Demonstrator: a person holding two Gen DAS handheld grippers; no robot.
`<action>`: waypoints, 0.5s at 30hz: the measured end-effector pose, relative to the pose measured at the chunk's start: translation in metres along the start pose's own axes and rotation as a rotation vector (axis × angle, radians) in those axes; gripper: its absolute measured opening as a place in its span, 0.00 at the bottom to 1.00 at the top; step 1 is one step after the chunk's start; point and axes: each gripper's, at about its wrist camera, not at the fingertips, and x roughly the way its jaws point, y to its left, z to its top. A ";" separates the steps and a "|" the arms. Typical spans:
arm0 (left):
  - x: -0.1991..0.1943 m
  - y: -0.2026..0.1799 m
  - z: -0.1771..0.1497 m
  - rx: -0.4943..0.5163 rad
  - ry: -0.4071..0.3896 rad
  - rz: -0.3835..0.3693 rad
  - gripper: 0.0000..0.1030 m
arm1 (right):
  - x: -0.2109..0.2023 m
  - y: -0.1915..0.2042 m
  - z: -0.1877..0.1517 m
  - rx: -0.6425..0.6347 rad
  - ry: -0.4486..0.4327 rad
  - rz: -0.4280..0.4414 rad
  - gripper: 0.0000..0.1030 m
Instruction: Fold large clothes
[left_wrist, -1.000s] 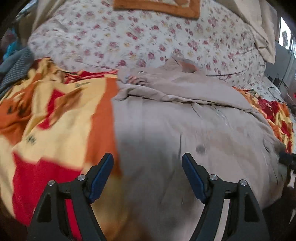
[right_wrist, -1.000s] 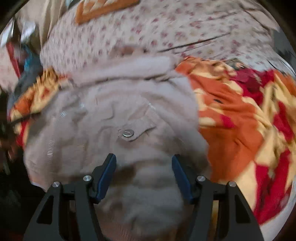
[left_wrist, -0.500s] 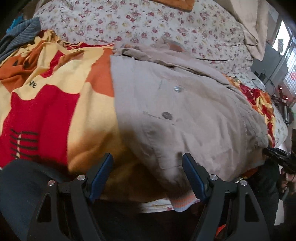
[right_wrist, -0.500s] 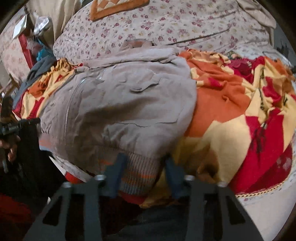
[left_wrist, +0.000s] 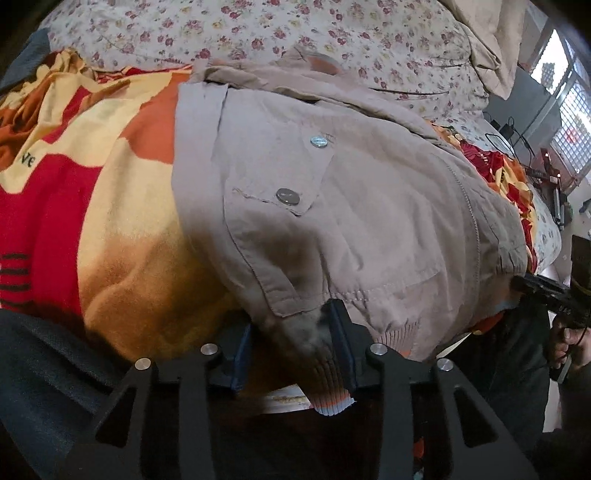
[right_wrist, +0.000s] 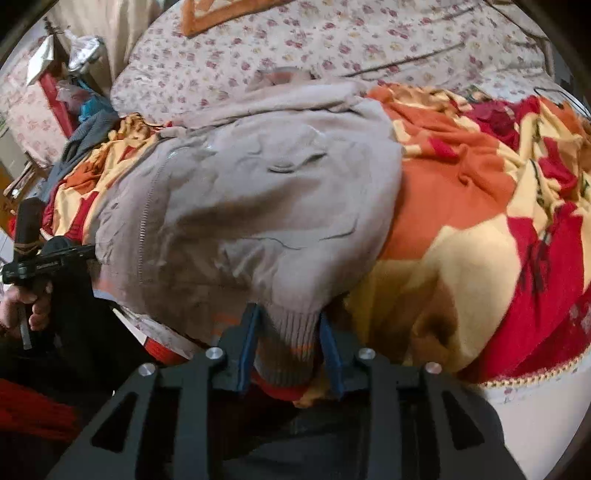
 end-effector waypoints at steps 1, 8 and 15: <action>-0.005 -0.001 0.000 0.009 -0.020 -0.003 0.00 | -0.004 0.002 0.000 -0.009 -0.020 0.017 0.14; -0.075 -0.001 0.009 0.060 -0.189 -0.087 0.00 | -0.054 0.012 -0.008 -0.038 -0.139 0.144 0.09; -0.150 -0.006 0.003 0.162 -0.279 -0.146 0.00 | -0.123 0.053 -0.010 -0.205 -0.258 0.251 0.08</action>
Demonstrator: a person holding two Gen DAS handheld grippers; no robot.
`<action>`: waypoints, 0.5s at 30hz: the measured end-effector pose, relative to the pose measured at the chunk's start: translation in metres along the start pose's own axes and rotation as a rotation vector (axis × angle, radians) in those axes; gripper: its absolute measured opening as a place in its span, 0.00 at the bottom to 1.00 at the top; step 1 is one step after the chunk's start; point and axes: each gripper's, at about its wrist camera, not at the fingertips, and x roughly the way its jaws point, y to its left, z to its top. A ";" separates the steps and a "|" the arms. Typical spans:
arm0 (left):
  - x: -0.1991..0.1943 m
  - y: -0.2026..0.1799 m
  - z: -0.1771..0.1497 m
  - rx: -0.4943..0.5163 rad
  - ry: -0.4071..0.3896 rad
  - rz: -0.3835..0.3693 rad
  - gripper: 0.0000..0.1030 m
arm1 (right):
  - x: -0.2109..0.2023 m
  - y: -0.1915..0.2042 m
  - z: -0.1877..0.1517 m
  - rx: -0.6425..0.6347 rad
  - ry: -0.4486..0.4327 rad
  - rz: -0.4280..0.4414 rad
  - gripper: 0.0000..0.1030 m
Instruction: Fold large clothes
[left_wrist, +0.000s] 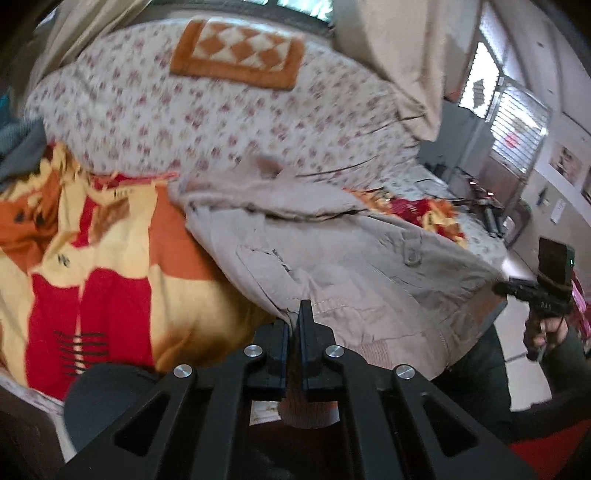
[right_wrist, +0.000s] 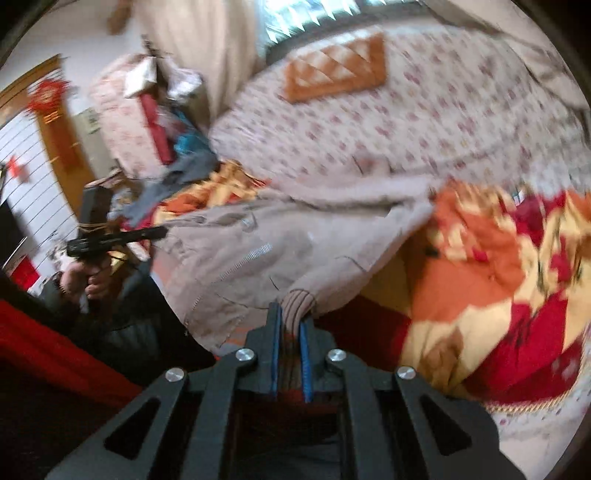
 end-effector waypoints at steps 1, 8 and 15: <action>-0.010 -0.003 0.000 0.010 -0.005 -0.007 0.00 | -0.009 0.010 0.004 -0.023 -0.016 0.014 0.08; -0.063 -0.015 0.006 0.034 -0.039 -0.029 0.00 | -0.072 0.061 0.030 -0.158 -0.131 0.043 0.08; -0.019 0.001 0.067 -0.032 -0.037 0.050 0.00 | -0.063 0.012 0.096 0.008 -0.168 -0.122 0.08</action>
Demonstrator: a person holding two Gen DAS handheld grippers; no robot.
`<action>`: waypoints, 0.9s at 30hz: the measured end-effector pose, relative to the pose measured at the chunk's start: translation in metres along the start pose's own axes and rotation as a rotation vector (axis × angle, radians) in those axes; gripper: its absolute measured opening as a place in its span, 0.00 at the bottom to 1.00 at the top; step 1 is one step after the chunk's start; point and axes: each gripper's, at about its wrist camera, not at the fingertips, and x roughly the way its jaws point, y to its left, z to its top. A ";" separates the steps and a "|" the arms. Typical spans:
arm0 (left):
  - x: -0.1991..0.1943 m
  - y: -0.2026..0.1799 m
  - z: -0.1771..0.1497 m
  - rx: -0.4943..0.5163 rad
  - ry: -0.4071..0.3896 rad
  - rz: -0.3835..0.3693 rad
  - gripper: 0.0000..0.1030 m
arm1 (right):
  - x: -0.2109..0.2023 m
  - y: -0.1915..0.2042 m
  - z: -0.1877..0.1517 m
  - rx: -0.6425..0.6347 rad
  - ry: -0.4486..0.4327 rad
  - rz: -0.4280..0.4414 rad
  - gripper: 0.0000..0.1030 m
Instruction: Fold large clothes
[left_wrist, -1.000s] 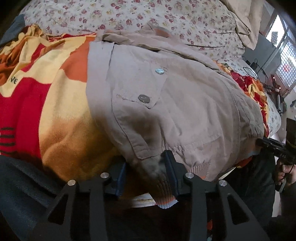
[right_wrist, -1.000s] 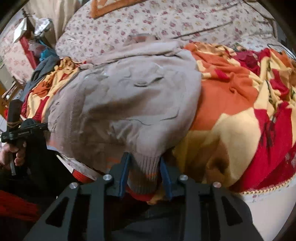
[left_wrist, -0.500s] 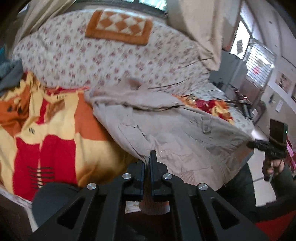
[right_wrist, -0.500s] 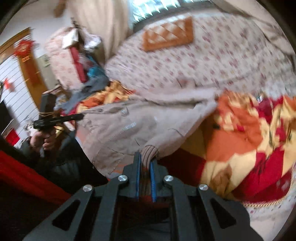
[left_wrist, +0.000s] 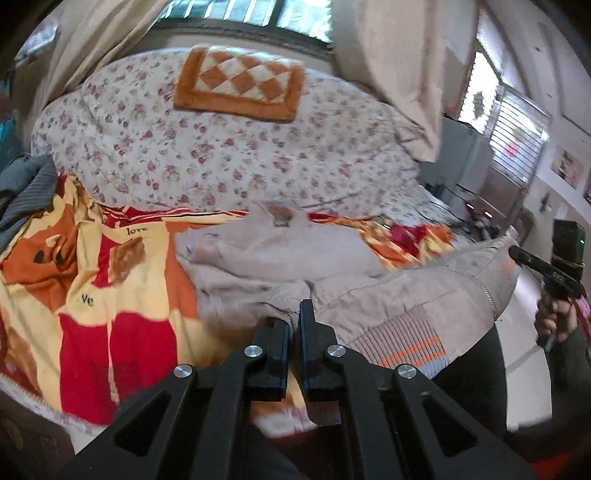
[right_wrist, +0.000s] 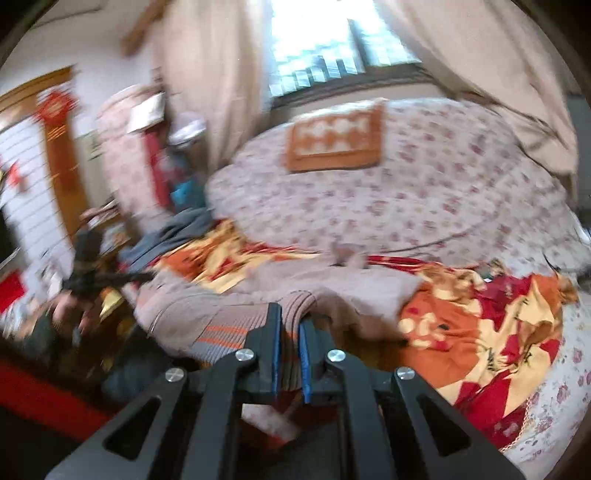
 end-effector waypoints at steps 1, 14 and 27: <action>0.014 0.007 0.013 -0.033 0.014 0.014 0.00 | 0.013 -0.010 0.010 0.022 0.004 -0.023 0.08; 0.206 0.079 0.119 -0.052 0.111 0.272 0.00 | 0.248 -0.094 0.092 0.175 0.139 -0.381 0.08; 0.325 0.129 0.088 -0.121 0.198 0.355 0.06 | 0.370 -0.189 0.001 0.515 0.186 -0.416 0.29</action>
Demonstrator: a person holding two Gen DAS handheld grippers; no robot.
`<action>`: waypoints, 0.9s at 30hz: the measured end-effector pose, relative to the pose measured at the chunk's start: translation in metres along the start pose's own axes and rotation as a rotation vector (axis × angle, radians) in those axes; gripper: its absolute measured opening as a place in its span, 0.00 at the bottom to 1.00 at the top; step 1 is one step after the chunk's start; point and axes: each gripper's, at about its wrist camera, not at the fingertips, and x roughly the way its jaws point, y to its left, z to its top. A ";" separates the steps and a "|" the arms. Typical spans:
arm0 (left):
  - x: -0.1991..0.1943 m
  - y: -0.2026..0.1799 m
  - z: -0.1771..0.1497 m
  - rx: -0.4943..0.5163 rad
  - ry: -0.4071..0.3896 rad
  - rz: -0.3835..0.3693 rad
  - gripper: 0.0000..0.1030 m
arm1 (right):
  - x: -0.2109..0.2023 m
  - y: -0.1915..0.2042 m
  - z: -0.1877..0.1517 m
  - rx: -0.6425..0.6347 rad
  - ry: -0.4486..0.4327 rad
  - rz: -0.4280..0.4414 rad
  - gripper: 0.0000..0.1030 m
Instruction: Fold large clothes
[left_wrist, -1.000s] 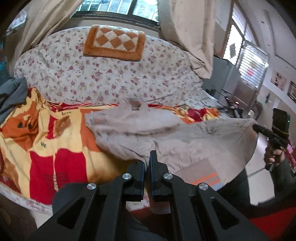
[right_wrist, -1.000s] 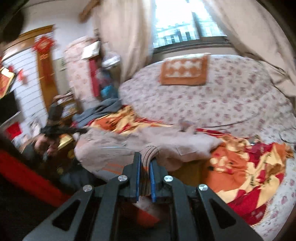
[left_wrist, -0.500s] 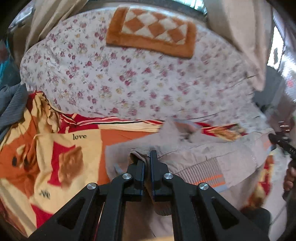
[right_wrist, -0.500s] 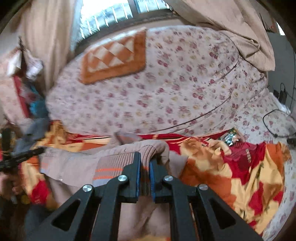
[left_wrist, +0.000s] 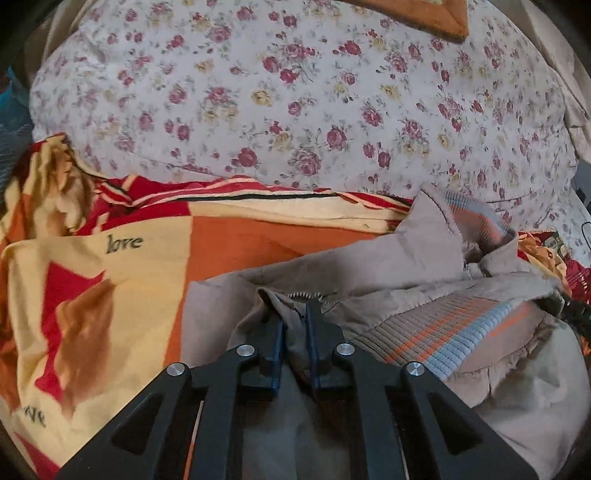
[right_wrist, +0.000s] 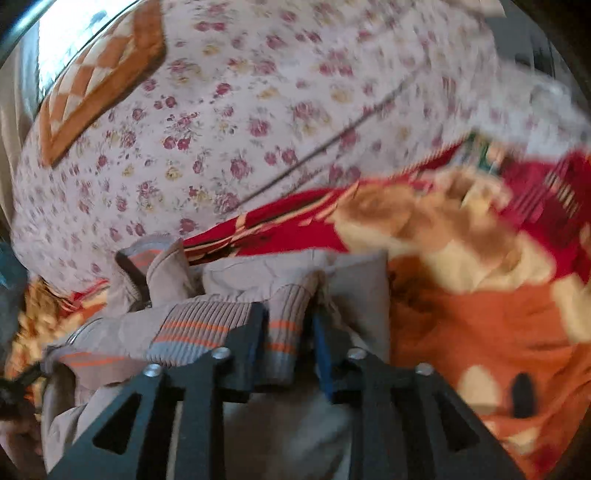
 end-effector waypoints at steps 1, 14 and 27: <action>0.003 0.003 0.002 -0.016 0.009 -0.017 0.06 | 0.001 -0.004 0.001 0.020 0.009 0.022 0.31; -0.088 0.014 0.019 -0.089 -0.150 -0.073 0.38 | -0.102 0.009 -0.004 -0.092 -0.350 0.044 0.39; 0.009 -0.104 -0.005 0.286 0.255 -0.106 0.15 | 0.000 0.096 0.003 -0.607 0.349 0.038 0.28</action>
